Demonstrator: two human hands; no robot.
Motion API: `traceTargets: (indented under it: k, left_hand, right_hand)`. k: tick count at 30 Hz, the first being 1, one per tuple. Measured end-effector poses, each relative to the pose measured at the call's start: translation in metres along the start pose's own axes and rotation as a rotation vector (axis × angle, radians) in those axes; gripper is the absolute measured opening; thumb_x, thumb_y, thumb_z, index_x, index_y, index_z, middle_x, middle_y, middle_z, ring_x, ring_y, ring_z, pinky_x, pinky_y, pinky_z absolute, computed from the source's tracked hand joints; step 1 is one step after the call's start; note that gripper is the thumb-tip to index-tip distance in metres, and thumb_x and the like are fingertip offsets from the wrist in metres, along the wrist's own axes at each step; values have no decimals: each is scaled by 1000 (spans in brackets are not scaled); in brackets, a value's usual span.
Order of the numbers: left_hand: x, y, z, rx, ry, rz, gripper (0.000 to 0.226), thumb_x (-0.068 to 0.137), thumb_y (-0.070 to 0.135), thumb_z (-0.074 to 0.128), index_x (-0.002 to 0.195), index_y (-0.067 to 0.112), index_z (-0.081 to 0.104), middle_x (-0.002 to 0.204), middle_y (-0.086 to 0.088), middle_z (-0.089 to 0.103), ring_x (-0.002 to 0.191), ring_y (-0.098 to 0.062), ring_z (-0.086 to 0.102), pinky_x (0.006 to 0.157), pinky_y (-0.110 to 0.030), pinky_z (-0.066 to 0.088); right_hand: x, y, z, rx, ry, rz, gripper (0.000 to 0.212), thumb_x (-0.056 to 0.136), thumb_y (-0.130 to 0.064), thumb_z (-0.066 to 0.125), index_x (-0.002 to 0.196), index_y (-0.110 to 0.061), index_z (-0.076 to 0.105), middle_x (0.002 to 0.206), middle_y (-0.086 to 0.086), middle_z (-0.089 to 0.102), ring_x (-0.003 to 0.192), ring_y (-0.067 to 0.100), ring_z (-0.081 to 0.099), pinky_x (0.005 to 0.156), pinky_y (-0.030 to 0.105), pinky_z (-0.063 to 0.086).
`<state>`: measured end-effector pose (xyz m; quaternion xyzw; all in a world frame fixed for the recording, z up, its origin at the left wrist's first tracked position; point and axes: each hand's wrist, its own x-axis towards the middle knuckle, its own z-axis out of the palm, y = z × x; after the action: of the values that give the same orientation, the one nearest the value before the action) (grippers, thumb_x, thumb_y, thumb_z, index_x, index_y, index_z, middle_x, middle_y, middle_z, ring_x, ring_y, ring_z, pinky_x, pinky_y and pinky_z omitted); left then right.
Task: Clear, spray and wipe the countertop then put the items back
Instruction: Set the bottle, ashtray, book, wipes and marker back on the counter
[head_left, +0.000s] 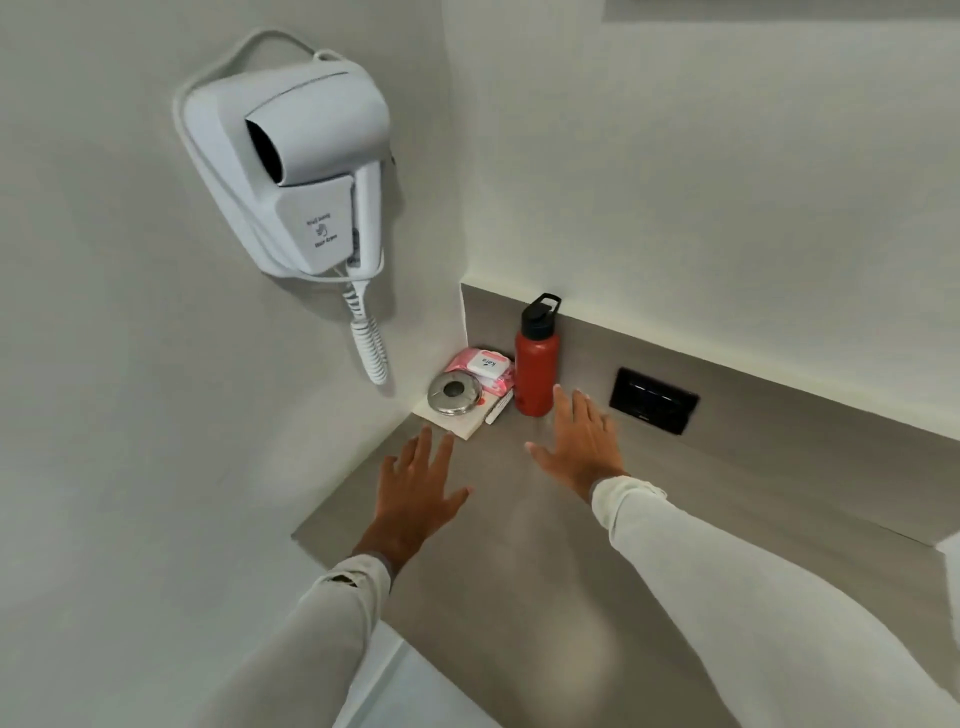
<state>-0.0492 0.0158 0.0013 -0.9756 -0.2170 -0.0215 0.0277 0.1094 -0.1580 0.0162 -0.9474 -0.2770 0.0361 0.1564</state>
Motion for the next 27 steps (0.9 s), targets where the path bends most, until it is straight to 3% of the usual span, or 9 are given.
traceTargets:
  k: [6, 10, 16, 19, 22, 27]
  left_hand:
    - [78, -17, 19, -97, -55, -40, 84, 87, 65, 49, 153, 20, 20, 160, -14, 23, 145, -29, 31, 110, -44, 34]
    - [113, -25, 24, -164, -36, -42, 82, 87, 61, 55, 150, 16, 27, 156, -16, 30, 138, -32, 40, 104, -43, 40]
    - [170, -32, 35, -385, -65, -81, 84, 79, 62, 64, 141, 13, 36, 139, -15, 44, 125, -35, 47, 94, -45, 47]
    - [193, -27, 46, -402, -91, -34, 85, 77, 61, 68, 138, 9, 38, 138, -16, 42, 128, -34, 45, 96, -44, 48]
    - [206, -25, 59, -350, -55, 36, 84, 76, 60, 68, 137, 8, 41, 140, -16, 43, 131, -34, 42, 103, -43, 44]
    - [207, -21, 52, -428, -77, -25, 99, 61, 45, 81, 144, 17, 35, 138, -15, 45, 130, -36, 40, 103, -49, 43]
  right_hand:
    - [59, -5, 21, 226, 83, 202, 89, 80, -53, 69, 150, -13, 29, 142, 11, 49, 132, 33, 48, 107, 46, 42]
    - [83, -7, 27, 307, 101, 259, 89, 77, -54, 74, 145, -13, 35, 138, 13, 53, 126, 35, 53, 105, 47, 45]
    - [119, -23, 37, 664, 188, 425, 91, 65, -47, 90, 137, -15, 42, 133, 10, 57, 118, 32, 60, 105, 48, 48]
    - [135, -31, 45, 766, 238, 475, 92, 62, -41, 93, 135, -17, 43, 131, 7, 59, 115, 30, 62, 104, 49, 50]
    - [142, -32, 55, 774, 325, 509, 82, 63, -37, 93, 129, -18, 48, 124, 7, 64, 109, 30, 65, 100, 44, 53]
    - [116, -16, 58, 750, 425, 479, 82, 59, -43, 92, 128, -23, 53, 115, 3, 71, 95, 20, 66, 91, 30, 54]
